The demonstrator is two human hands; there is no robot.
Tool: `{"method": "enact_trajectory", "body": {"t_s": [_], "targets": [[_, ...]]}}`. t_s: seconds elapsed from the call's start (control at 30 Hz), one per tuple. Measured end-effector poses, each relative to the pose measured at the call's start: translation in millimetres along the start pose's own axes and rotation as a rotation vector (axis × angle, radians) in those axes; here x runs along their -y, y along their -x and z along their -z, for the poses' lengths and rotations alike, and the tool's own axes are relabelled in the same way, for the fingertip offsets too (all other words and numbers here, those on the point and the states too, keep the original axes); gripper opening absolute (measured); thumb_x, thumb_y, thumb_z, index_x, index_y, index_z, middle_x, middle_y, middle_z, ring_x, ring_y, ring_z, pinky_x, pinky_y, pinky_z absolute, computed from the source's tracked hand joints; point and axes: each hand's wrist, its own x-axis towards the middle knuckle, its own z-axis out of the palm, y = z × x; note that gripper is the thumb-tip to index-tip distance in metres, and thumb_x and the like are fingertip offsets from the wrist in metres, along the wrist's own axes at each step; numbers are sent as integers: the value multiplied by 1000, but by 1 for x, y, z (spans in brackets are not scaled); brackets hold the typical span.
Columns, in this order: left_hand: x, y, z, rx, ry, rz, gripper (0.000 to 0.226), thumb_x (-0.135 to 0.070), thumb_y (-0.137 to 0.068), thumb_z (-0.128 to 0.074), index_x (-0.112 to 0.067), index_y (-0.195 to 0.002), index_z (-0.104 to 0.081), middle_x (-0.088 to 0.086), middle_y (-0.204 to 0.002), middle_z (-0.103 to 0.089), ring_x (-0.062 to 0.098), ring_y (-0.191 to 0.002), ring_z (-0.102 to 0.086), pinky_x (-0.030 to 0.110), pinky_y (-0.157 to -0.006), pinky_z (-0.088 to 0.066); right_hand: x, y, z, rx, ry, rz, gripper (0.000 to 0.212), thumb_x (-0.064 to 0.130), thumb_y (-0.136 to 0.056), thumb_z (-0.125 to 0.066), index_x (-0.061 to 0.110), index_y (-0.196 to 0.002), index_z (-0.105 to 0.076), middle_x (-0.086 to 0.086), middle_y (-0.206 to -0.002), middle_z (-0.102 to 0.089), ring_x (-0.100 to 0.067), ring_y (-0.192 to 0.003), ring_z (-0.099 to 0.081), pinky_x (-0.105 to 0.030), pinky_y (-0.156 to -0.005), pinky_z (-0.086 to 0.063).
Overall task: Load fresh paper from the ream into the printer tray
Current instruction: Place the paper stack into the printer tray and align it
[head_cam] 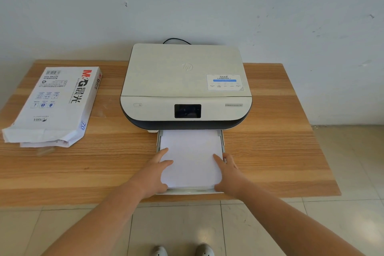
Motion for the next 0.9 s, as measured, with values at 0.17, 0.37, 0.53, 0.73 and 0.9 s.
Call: {"method": "enact_trajectory", "body": {"t_s": [0.17, 0.37, 0.53, 0.73, 0.9], "targets": [[3, 3, -10, -75, -149, -36, 68, -32, -82, -65, -22, -143, -36, -13, -155, -7, 11, -139, -21, 24, -110, -29, -3, 4, -4, -92, 8, 17, 91, 21, -78, -70, 28, -151, -17, 7, -146, -11, -17, -136, -26, -25, -94, -49], [8, 6, -18, -119, -231, -76, 59, -34, -85, -60, -23, -140, -41, -10, -153, -16, 12, -138, -23, 26, -112, -27, -8, 6, 0, -150, 99, 60, 81, 32, -75, -72, 32, -144, -30, 6, -131, -25, -13, -127, -29, -26, -92, -46], [13, 5, -16, -95, -277, -108, 58, -37, -85, -61, -22, -139, -44, -9, -152, -19, 14, -136, -26, 27, -112, -27, -10, 5, 7, -131, 239, 113, 80, 42, -73, -68, 32, -143, -32, 5, -132, -28, -14, -127, -26, -32, -96, -48], [14, 6, -14, -120, -374, -177, 49, -37, -88, -55, -21, -134, -49, -7, -146, -31, 13, -131, -32, 28, -109, -27, -13, 5, 10, -112, 324, 149, 79, 50, -77, -62, 31, -147, -30, 6, -135, -26, -14, -129, -25, -32, -100, -45], [19, 5, -16, -181, -414, -185, 48, -37, -83, -61, -18, -127, -57, -3, -134, -45, 16, -125, -42, 30, -104, -34, -14, 6, 11, -146, 368, 185, 69, 49, -79, -63, 32, -140, -37, 5, -139, -31, -16, -130, -28, -33, -103, -42]]}}
